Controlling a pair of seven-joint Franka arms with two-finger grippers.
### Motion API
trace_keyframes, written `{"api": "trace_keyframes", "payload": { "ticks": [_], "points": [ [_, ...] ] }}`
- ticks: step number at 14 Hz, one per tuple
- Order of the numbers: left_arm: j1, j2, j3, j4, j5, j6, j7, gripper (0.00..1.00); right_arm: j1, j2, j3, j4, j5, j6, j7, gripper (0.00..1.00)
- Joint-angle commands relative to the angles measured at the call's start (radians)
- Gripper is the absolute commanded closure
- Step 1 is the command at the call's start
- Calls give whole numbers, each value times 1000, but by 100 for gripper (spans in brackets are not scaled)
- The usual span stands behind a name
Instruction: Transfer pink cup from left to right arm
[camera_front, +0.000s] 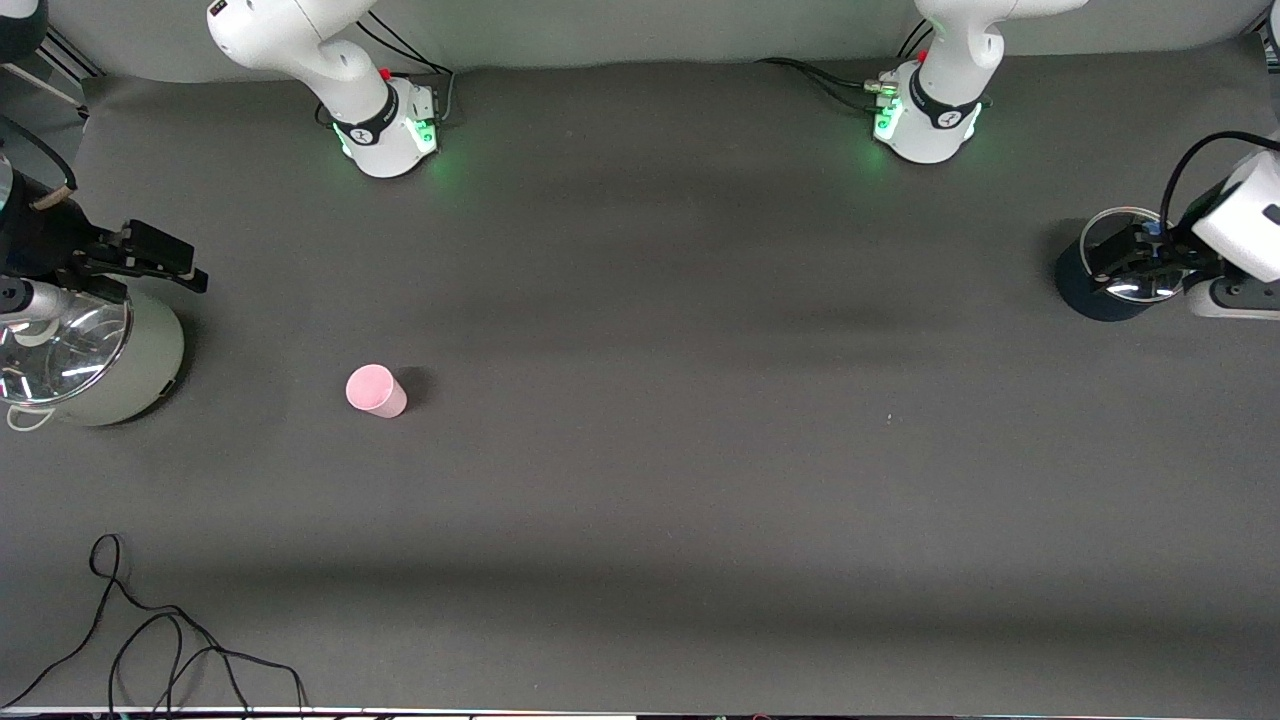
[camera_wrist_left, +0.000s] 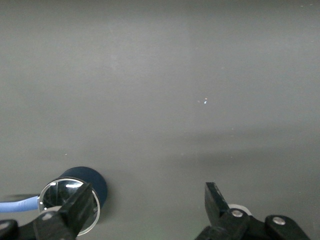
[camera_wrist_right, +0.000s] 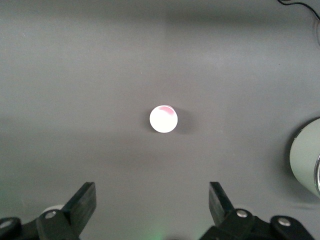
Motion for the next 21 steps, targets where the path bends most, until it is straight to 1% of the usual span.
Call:
{"api": "trace_keyframes", "payload": {
  "ticks": [1,7,10,13,14,15,16,17,19,21],
  "points": [
    [-64,-12,50,14,6,-5,-24,1,4,27,2,41,-23,-27,19,0],
    [-37,-12,43,31,-17,-6,-7,1,2,24,-3,38,-24,-61,18,0],
    [-23,-12,38,66,-29,-38,-4,1,4,24,-3,36,-24,-71,16,0],
    [-1,-17,17,66,-29,-69,19,1,-13,26,11,38,-24,-76,16,0],
    [-4,-15,17,66,-29,-69,19,1,-47,26,41,38,-23,-76,16,0],
    [-4,-17,17,66,-29,-71,20,1,-115,21,118,36,-24,-76,16,0],
    [-3,-20,17,66,-29,-75,25,1,-196,17,209,35,-26,-76,18,0],
    [-3,-20,17,68,-29,-83,27,1,-250,15,274,35,-32,-76,21,0],
    [-1,-20,20,68,-29,-121,81,1,-316,8,351,31,-44,-76,44,0],
    [0,-20,26,68,-28,-146,99,1,-428,-9,464,16,-44,-76,44,0]
  ]
}}
